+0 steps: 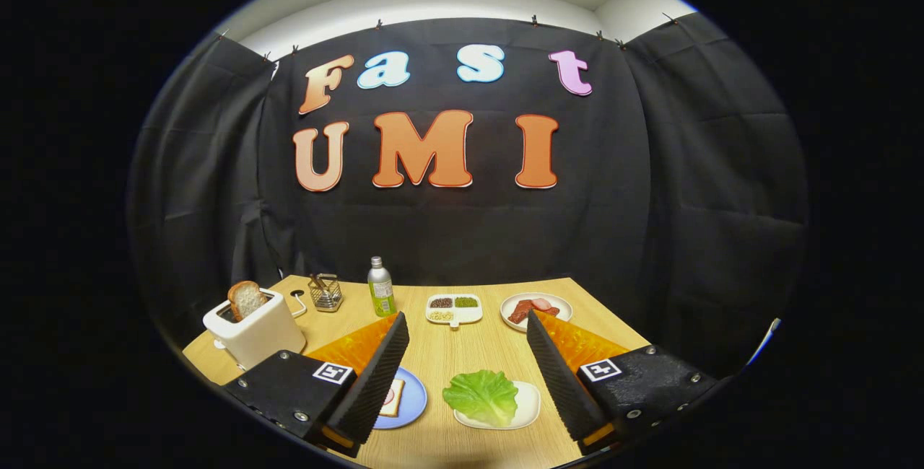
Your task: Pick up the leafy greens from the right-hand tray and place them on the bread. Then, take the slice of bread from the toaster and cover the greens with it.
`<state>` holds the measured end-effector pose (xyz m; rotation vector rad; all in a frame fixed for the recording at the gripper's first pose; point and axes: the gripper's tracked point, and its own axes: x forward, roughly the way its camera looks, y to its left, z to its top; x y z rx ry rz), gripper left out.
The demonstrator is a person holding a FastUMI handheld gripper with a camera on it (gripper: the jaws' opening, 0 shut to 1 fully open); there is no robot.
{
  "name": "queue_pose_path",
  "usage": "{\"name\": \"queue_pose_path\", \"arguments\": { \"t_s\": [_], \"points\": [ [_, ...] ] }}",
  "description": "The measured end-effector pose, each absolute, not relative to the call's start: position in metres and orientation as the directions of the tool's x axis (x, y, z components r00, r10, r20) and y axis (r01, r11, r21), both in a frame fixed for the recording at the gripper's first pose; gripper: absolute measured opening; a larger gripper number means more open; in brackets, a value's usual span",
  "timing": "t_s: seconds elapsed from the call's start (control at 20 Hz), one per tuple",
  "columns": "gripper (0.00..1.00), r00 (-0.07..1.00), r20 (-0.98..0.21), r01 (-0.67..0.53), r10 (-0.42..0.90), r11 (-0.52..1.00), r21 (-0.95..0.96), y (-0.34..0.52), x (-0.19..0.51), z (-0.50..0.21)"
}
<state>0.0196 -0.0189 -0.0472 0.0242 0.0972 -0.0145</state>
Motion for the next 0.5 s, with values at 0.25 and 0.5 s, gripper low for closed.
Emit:
{"name": "queue_pose_path", "arguments": {
  "t_s": [0.25, 0.5],
  "points": [
    [0.99, 0.991, -0.135, 0.001, 0.003, 1.0, 0.027, -0.023, 0.035, -0.072],
    [0.99, 0.981, -0.194, -0.018, 0.019, 1.0, 0.01, -0.028, 0.053, -0.109]
  ]
}}
